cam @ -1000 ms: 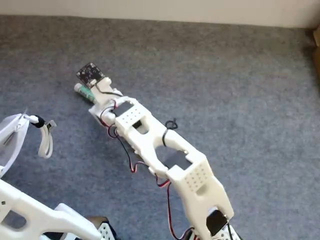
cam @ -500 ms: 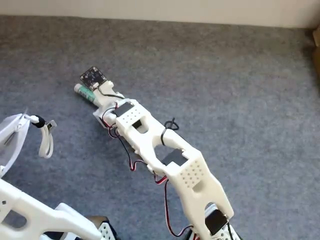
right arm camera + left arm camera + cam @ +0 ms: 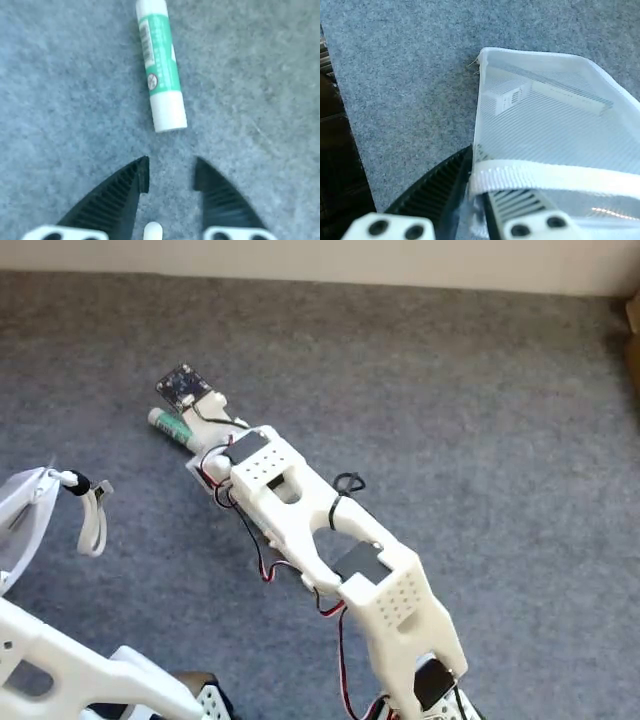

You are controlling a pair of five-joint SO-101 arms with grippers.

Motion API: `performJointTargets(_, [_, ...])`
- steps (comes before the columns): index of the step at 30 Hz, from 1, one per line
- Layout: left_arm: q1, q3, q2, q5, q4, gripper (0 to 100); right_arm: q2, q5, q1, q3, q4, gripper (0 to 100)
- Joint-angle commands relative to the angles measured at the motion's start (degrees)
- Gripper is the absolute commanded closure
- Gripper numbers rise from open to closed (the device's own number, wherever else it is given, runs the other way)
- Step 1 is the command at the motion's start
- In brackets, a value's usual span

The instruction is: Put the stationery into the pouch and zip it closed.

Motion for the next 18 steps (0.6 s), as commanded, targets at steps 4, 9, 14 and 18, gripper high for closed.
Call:
performJointTargets(4, [-0.3, -2.2, 0.0, 0.7, -1.1, 99, -4.9, 0.4, -2.9, -2.6, -2.6, 75.3])
performJointTargets(9, [-0.3, -2.2, 0.0, 0.7, -1.1, 99, -4.8, 0.6, -4.3, -2.3, -8.7, 75.3])
performJointTargets(14, [-0.3, -2.2, 0.0, 0.7, -1.1, 99, -3.9, 0.6, -4.3, -2.3, -12.8, 75.3])
performJointTargets(18, [-0.3, -2.2, 0.0, 0.7, -1.1, 99, 1.8, 0.6, -3.5, -3.7, -15.8, 75.3])
